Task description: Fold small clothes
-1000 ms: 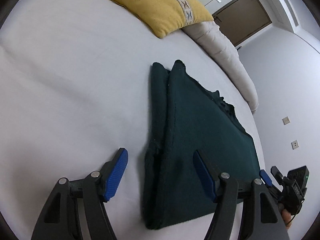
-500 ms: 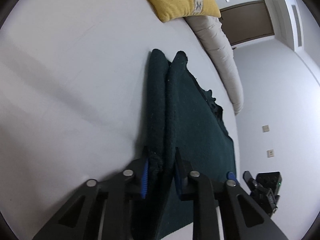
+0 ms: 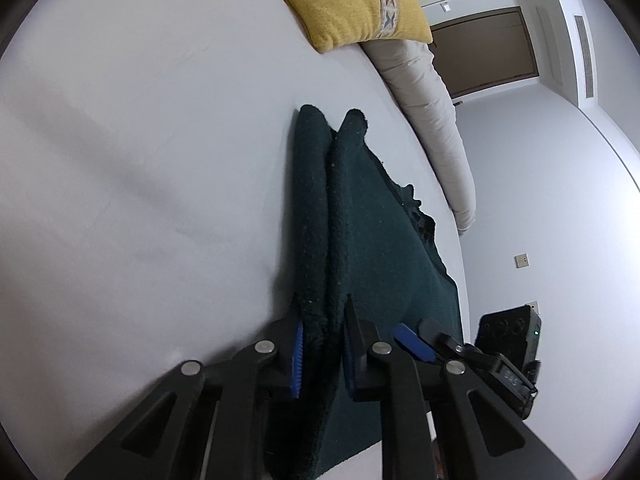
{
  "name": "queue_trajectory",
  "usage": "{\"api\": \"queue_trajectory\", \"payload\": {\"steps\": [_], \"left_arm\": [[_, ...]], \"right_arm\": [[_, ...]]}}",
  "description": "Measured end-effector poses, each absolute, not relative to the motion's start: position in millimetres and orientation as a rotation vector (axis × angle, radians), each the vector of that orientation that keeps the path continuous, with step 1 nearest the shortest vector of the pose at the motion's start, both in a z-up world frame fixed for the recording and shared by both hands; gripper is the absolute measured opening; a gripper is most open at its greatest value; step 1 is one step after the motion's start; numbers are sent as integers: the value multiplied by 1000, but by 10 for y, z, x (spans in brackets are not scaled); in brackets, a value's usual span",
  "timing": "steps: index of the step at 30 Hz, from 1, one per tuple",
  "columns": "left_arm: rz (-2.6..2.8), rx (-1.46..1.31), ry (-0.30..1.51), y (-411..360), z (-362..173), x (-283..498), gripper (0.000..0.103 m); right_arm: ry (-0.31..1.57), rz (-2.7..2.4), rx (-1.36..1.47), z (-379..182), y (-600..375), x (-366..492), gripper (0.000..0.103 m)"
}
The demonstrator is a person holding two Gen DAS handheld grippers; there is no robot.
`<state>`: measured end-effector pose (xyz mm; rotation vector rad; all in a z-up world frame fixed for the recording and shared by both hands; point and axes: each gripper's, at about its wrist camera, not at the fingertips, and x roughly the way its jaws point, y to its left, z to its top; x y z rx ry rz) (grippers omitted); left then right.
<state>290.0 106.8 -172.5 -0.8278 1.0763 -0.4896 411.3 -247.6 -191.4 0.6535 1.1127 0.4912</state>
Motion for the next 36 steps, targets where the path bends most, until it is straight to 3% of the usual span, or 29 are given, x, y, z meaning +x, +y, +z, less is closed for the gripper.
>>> {"api": "queue_trajectory", "payload": {"steps": [7, 14, 21, 22, 24, 26, 31, 36], "left_arm": [[-491, -716, 1038, 801, -1295, 2852, 15], [-609, -567, 988, -274, -713, 2886, 15], [-656, -456, 1121, -1665, -1292, 2877, 17], [-651, -468, 1104, -1672, -1314, 2835, 18], [-673, -507, 1069, -1625, -1237, 2745, 33], [-726, -519, 1053, -1579, -1119, 2652, 66], [-797, -486, 980, -1367, -911, 2334, 68], [-838, -555, 1020, -1174, -1177, 2193, 65]], "right_arm": [[1070, 519, 805, -1879, -2758, 4042, 45], [913, 437, 967, -1614, -3959, 3827, 51], [933, 365, 1066, -1826, -4690, 3693, 53], [940, 373, 1078, -1863, -4712, 3689, 53], [938, 384, 1067, -1877, -4710, 3681, 53], [942, 383, 1058, -1866, -4695, 3722, 54], [982, 395, 1025, -1797, -4507, 3779, 55], [1088, 410, 971, -1755, -4169, 3973, 55]]}}
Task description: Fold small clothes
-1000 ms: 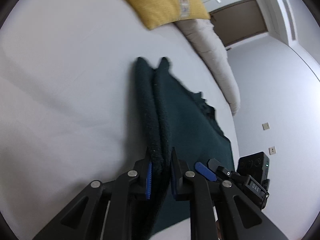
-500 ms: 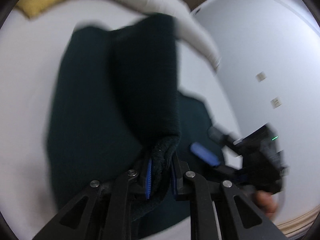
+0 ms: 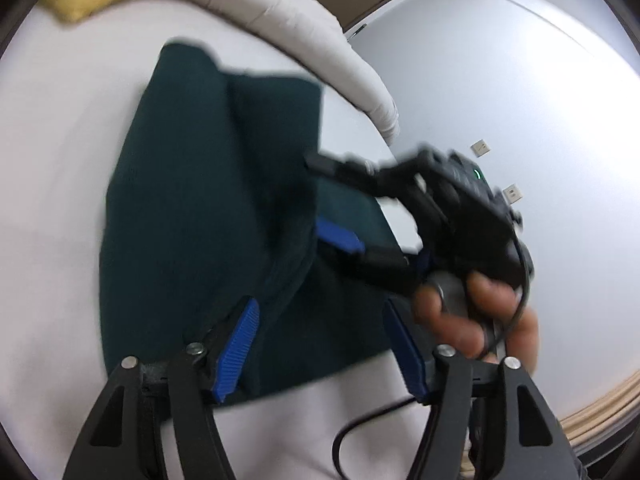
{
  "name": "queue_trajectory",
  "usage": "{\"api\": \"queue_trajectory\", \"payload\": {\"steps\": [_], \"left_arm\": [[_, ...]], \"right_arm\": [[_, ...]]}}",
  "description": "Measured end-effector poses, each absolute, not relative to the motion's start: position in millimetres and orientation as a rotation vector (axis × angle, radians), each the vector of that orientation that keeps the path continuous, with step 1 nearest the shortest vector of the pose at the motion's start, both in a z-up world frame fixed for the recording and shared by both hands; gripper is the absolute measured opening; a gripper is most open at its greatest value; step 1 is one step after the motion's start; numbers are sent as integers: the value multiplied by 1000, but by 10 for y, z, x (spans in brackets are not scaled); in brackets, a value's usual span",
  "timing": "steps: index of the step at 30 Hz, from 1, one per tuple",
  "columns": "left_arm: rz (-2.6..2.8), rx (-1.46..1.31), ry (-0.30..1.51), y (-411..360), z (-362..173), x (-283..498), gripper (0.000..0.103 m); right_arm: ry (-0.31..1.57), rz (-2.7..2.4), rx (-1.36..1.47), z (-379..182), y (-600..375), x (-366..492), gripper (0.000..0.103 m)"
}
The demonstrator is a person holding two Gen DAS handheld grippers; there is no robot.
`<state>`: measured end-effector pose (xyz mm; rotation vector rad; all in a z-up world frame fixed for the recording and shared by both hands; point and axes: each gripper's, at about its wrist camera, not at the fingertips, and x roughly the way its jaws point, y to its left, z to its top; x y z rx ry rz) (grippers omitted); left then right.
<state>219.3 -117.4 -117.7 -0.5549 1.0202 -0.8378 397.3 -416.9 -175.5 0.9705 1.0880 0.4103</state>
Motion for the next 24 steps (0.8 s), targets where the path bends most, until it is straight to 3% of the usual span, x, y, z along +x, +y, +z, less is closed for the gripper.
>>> {"api": "queue_trajectory", "payload": {"steps": [8, 10, 12, 24], "left_arm": [[-975, -617, 1013, -965, -1317, 1914, 64], [-980, -597, 988, -916, -1286, 1772, 64], [-974, -591, 975, -844, -1262, 1714, 64], [-859, -499, 917, -595, -921, 1873, 71]], "right_arm": [[1184, 392, 847, -1734, -3903, 4177, 53], [1194, 386, 792, -1705, -3860, 4175, 41], [1214, 377, 760, -1726, -3829, 4161, 17], [1069, 350, 752, -1511, -4363, 3796, 13]]}}
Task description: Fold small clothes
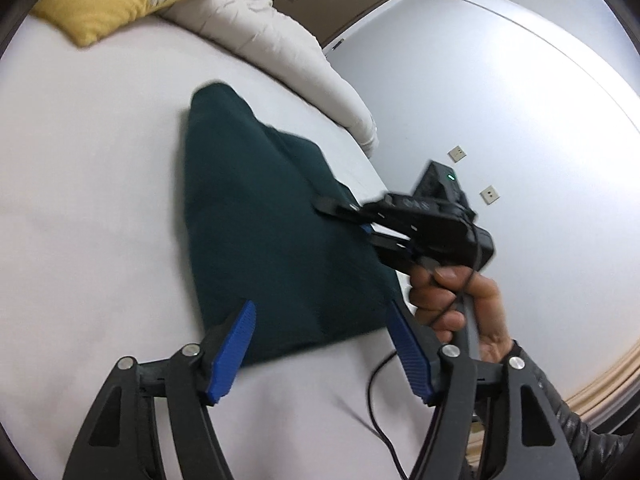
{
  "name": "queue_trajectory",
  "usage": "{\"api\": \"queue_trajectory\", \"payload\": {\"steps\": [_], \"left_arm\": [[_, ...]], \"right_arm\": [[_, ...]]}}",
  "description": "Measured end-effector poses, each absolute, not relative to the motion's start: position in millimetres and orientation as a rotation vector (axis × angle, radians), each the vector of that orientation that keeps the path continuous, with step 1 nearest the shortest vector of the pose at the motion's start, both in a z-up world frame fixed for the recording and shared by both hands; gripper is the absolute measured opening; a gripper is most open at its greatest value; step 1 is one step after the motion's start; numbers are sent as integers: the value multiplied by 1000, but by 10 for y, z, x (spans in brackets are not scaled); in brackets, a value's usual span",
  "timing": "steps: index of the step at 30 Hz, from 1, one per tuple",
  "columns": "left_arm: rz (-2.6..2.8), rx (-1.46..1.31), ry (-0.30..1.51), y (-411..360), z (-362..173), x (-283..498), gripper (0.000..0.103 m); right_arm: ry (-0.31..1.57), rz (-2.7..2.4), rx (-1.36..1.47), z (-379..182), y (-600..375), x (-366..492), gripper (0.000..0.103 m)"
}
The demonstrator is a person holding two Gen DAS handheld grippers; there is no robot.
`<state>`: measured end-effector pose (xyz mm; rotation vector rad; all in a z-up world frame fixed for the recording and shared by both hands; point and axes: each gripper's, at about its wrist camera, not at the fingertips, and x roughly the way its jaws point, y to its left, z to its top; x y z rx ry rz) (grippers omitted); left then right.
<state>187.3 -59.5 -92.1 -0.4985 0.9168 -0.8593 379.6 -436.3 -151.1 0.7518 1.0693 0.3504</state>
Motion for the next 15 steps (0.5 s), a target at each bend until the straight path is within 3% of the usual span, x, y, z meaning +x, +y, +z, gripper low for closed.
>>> {"api": "queue_trajectory", "payload": {"steps": [12, 15], "left_arm": [[-803, -257, 809, -1121, -441, 2287, 73], [-791, -196, 806, -1390, -450, 2400, 74]], "right_arm": [[966, 276, 792, -1122, -5473, 3460, 13], [979, 239, 796, -1246, -5641, 3414, 13]]}}
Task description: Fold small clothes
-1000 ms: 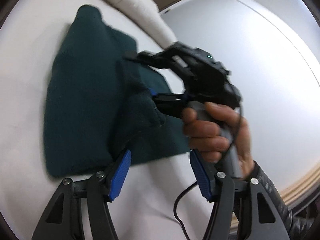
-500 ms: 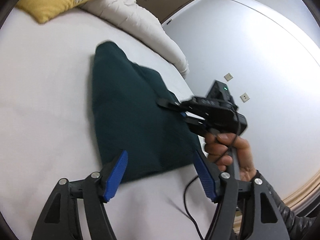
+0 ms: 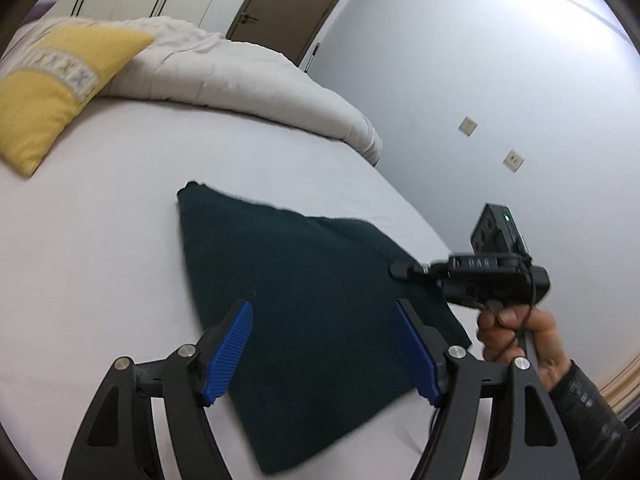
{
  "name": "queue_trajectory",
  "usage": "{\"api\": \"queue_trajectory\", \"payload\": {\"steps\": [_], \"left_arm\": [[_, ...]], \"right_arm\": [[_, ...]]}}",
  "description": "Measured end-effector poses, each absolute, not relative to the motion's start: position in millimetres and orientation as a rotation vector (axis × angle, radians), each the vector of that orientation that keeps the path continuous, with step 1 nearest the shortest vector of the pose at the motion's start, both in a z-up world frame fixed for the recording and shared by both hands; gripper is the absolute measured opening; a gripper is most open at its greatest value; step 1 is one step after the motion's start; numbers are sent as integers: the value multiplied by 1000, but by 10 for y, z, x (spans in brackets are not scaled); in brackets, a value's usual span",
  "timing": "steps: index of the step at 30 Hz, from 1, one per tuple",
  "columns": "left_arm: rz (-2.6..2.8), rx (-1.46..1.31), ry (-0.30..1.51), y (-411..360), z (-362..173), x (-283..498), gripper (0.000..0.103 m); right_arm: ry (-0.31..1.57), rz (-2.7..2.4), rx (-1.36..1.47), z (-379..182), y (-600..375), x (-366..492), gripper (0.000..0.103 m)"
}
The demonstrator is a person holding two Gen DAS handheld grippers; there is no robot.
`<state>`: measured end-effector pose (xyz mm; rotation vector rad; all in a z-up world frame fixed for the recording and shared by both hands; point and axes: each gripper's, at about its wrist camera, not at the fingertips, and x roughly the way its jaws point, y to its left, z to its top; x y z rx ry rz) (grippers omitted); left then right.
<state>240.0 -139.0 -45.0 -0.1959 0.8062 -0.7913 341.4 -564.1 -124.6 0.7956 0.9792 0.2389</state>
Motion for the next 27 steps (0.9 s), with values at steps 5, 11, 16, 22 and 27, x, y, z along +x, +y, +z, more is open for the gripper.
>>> {"api": "queue_trajectory", "payload": {"steps": [5, 11, 16, 22, 27], "left_arm": [[-731, -90, 869, -1905, -680, 2584, 74], [-697, -50, 895, -1950, -1019, 2632, 74], [-691, -44, 882, -1988, -919, 2607, 74], [-679, 19, 927, -2118, -1075, 2680, 73], [-684, 43, 939, -2121, -1086, 2690, 75]], "right_arm": [[982, 221, 927, -1800, -5985, 3320, 12], [967, 223, 852, -1702, -5972, 3268, 13], [957, 211, 871, -1598, -5885, 3301, 13], [966, 260, 996, -1938, -5963, 3332, 12], [943, 159, 888, -1627, -5951, 3018, 23]]}}
